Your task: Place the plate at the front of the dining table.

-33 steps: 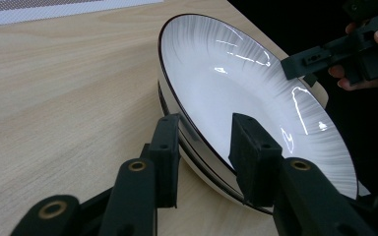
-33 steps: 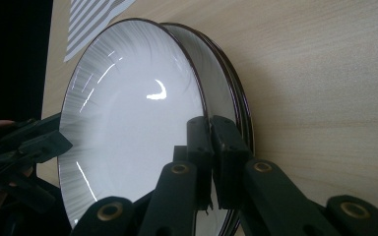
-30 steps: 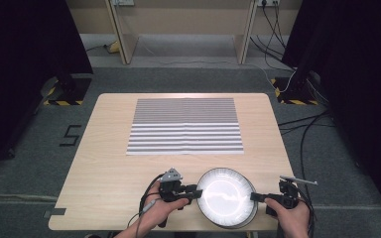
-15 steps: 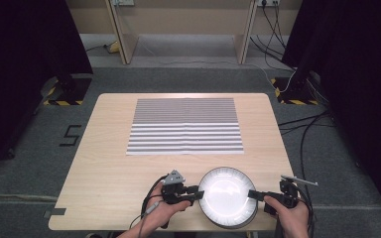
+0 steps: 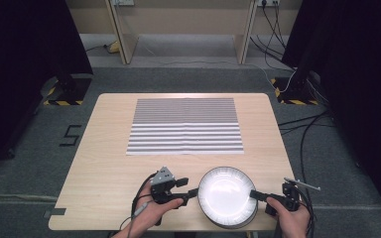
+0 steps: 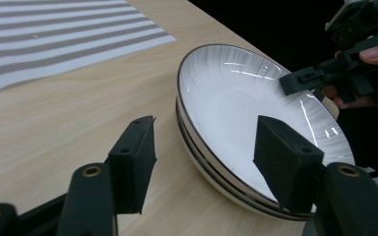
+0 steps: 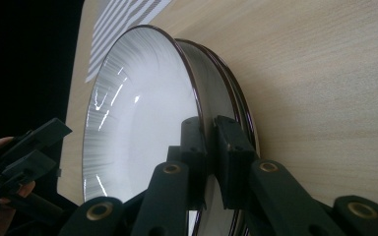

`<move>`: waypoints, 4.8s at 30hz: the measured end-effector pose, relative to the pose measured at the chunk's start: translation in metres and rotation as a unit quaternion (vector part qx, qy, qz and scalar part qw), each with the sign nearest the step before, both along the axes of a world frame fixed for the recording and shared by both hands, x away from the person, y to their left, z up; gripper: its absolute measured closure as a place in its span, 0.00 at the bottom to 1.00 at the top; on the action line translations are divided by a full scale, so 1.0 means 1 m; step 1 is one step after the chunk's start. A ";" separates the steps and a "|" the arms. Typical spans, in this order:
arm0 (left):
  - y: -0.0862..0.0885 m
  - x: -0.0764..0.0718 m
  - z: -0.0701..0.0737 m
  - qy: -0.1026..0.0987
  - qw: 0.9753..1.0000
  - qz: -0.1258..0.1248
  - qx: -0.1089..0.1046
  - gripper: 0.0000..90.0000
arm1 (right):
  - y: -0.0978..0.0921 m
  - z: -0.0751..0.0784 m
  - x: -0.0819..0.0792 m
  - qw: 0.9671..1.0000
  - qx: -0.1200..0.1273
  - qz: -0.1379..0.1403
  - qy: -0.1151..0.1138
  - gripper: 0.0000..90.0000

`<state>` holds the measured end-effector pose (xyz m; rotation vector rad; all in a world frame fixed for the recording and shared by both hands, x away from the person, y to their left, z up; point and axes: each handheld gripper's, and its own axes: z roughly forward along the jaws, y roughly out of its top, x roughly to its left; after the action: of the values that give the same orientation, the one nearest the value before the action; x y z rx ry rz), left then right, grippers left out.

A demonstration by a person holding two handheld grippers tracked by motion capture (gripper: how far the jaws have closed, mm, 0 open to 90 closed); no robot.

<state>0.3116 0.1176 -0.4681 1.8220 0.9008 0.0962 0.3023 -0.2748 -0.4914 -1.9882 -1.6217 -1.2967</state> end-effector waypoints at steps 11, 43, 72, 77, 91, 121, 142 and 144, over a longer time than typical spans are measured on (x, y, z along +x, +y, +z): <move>0.039 -0.004 0.015 -0.014 1.000 0.018 -0.002 0.44 | -0.010 0.002 -0.004 0.999 0.033 -0.017 -0.013 0.88; 0.090 -0.006 0.004 -0.001 0.998 0.066 0.007 0.43 | -0.014 0.028 0.005 0.994 0.094 -0.028 -0.041 0.86; 0.111 -0.007 0.001 0.002 0.996 0.091 -0.001 0.44 | -0.005 0.050 0.026 0.992 0.109 -0.025 -0.058 0.86; 0.114 -0.007 0.002 0.002 0.996 0.094 -0.003 0.44 | -0.004 0.052 0.031 0.991 0.118 -0.030 -0.058 0.86; 0.119 -0.006 0.003 -0.002 0.995 0.099 -0.004 0.44 | 0.003 0.060 0.044 0.990 0.119 -0.031 -0.062 0.86; 0.129 -0.004 0.002 -0.004 0.993 0.114 -0.002 0.45 | 0.008 0.073 0.069 0.990 0.121 -0.043 -0.066 0.86; 0.139 -0.004 -0.001 -0.001 0.992 0.125 -0.003 0.45 | 0.007 0.078 0.083 0.990 0.114 -0.054 -0.069 0.85; 0.140 -0.004 -0.001 -0.001 0.992 0.125 -0.002 0.45 | 0.007 0.078 0.084 0.990 0.114 -0.053 -0.070 0.85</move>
<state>0.3076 0.2572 -0.4693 1.6974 1.1240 0.2539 0.3863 -0.2675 -0.4137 -1.9050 -1.3683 -1.6138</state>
